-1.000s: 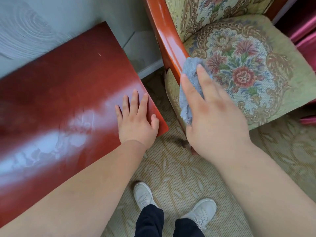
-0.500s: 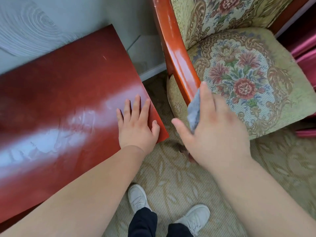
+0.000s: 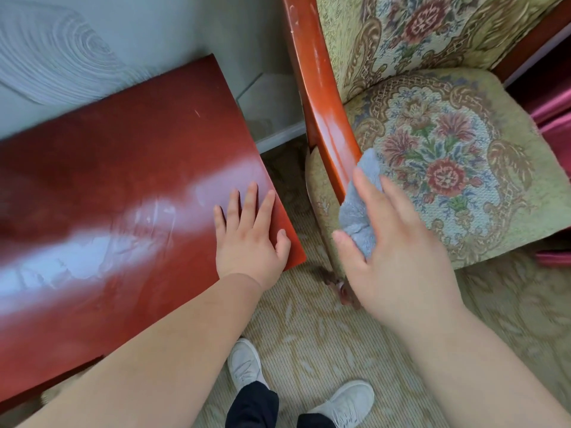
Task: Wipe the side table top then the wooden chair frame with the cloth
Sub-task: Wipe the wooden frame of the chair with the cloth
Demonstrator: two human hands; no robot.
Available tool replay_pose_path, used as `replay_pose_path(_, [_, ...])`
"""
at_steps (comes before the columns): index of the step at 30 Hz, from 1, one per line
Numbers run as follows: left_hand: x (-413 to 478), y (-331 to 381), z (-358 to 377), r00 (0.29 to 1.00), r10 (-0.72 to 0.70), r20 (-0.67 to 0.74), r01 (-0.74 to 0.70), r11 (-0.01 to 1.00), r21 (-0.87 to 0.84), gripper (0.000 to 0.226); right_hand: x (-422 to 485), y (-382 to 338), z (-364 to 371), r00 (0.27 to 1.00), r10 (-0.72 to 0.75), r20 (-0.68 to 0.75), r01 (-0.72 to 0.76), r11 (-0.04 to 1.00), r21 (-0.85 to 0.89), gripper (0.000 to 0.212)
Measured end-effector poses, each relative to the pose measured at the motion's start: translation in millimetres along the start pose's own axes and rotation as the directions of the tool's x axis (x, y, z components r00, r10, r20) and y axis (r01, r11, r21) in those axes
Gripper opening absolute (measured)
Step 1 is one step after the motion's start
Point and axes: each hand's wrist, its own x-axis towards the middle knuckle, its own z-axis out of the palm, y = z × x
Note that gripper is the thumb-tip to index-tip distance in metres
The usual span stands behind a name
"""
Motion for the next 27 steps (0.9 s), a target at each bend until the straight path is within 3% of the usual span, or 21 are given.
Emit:
replay_pose_path(6, [-1.3, 1.6, -1.1, 1.000, -0.003, -0.007, 0.003, 1.000, 0.001, 0.074, 68.2, -16.2, -6.0, 0.990, 0.050, 0.132, -0.052, 0.998, 0.016, 0.088])
replay_pose_path(12, [-0.8, 0.9, -1.0, 1.000, 0.002, -0.001, -0.002, 1.000, 0.002, 0.074, 18.7, -6.9, -13.0, 0.986, 0.100, 0.135, -0.105, 0.994, 0.029, 0.090])
replay_pose_path(14, [0.1, 0.6, -1.2, 1.000, 0.000, 0.000, 0.000, 1.000, 0.005, 0.074, 4.1, -6.8, -11.9, 0.990, 0.102, 0.096, -0.106, 0.994, 0.037, 0.087])
replay_pose_path(19, [-0.5, 1.5, -2.4, 1.000, -0.003, 0.009, 0.003, 1.000, 0.009, 0.074, 46.8, -18.2, -6.9, 0.989, 0.113, 0.096, -0.098, 0.984, -0.148, 0.083])
replay_pose_path(23, [-1.5, 2.0, -2.7, 1.000, -0.007, 0.014, 0.007, 1.000, 0.012, 0.073, 97.4, -31.4, -1.0, 0.985, 0.131, 0.115, -0.124, 0.990, -0.063, 0.063])
replay_pose_path(27, [-0.4, 3.1, -3.7, 1.000, -0.008, 0.021, 0.008, 1.000, 0.016, 0.073, 81.0, -25.2, -9.1, 0.975, 0.142, 0.171, -0.141, 0.990, -0.020, 0.061])
